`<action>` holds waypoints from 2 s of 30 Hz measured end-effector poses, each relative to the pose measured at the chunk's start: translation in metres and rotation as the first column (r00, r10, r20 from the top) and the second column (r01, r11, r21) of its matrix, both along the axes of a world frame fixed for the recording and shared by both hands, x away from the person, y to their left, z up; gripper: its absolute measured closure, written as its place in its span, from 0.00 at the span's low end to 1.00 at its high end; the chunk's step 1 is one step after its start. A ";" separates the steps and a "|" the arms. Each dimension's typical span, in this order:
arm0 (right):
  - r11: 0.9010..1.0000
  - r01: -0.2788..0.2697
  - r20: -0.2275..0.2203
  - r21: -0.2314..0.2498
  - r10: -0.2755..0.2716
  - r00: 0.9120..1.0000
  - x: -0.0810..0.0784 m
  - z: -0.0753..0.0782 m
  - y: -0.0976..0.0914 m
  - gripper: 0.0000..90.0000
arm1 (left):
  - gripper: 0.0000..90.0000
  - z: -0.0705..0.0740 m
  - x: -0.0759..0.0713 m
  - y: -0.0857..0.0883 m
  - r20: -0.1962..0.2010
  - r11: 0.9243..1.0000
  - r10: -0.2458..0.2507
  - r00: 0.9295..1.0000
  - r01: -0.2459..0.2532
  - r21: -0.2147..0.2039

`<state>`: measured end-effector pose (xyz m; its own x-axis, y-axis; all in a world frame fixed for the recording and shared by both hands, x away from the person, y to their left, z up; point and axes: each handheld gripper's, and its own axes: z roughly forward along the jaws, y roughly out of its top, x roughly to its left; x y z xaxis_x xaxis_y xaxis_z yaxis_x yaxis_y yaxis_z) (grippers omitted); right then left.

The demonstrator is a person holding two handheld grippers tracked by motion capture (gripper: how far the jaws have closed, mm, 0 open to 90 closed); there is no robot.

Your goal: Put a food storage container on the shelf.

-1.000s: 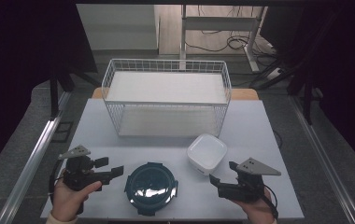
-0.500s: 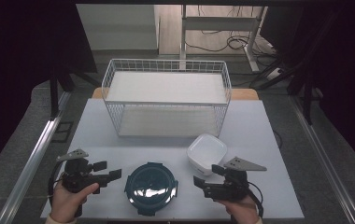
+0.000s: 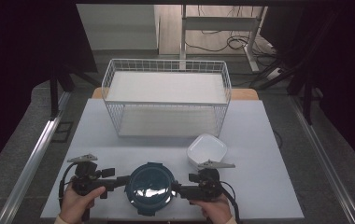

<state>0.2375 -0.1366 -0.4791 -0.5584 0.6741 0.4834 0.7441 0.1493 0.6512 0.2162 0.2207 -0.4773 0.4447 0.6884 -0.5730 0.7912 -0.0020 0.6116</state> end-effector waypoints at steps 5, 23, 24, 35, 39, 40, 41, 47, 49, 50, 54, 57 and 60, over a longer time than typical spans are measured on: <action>1.000 -0.008 -0.049 0.021 0.009 0.999 -0.002 -0.010 0.003 0.17 | 0.14 -0.009 0.001 -0.002 -0.038 0.999 -0.012 0.999 0.010 -0.039; 0.996 0.001 -0.194 0.084 0.016 0.981 -0.002 -0.033 0.032 0.15 | 0.23 -0.045 0.009 -0.019 -0.165 0.990 -0.050 0.985 0.026 -0.140; 0.996 0.006 -0.213 0.092 0.014 0.977 -0.004 -0.034 0.035 0.17 | 0.26 -0.046 0.006 -0.020 -0.167 0.991 -0.022 0.986 -0.001 -0.134; 0.994 0.040 -0.248 0.100 -0.014 0.969 -0.004 -0.036 0.032 0.24 | 0.27 -0.050 0.007 -0.024 -0.226 0.989 -0.049 0.973 0.015 -0.148; 0.993 0.049 -0.257 0.108 -0.020 0.966 -0.003 -0.036 0.030 0.28 | 0.29 -0.050 0.007 -0.023 -0.238 0.988 -0.044 0.970 0.008 -0.151; 0.990 0.064 -0.264 0.122 -0.030 0.964 -0.003 -0.036 0.028 0.30 | 0.30 -0.049 0.007 -0.022 -0.243 0.988 -0.043 0.969 0.006 -0.152; 0.989 0.073 -0.269 0.130 -0.035 0.963 -0.004 -0.036 0.027 0.31 | 0.31 -0.049 0.006 -0.022 -0.245 0.988 -0.039 0.969 0.000 -0.157; 0.988 0.082 -0.260 0.130 -0.046 0.964 -0.007 -0.034 0.026 0.35 | 0.35 -0.043 0.002 -0.022 -0.230 0.989 -0.015 0.973 -0.020 -0.148; 0.987 0.090 -0.255 0.131 -0.055 0.965 -0.008 -0.032 0.026 0.36 | 0.35 -0.041 0.000 -0.022 -0.222 0.990 -0.009 0.975 -0.023 -0.142; 0.983 0.116 -0.241 0.144 -0.079 0.967 -0.011 -0.031 0.025 0.38 | 0.37 -0.037 -0.002 -0.022 -0.207 0.991 -0.006 0.978 -0.022 -0.132; 0.985 0.111 -0.203 0.135 -0.082 0.976 -0.013 -0.026 0.026 0.39 | 0.40 -0.033 -0.003 -0.022 -0.188 0.991 0.005 0.982 -0.030 -0.127; 0.985 0.109 -0.194 0.130 -0.083 0.978 -0.014 -0.025 0.027 0.39 | 0.40 -0.032 -0.004 -0.022 -0.182 0.992 0.005 0.983 -0.028 -0.127; 0.985 0.111 -0.196 0.132 -0.084 0.977 -0.015 -0.024 0.026 0.40 | 0.40 -0.031 -0.005 -0.022 -0.178 0.992 0.004 0.984 -0.025 -0.121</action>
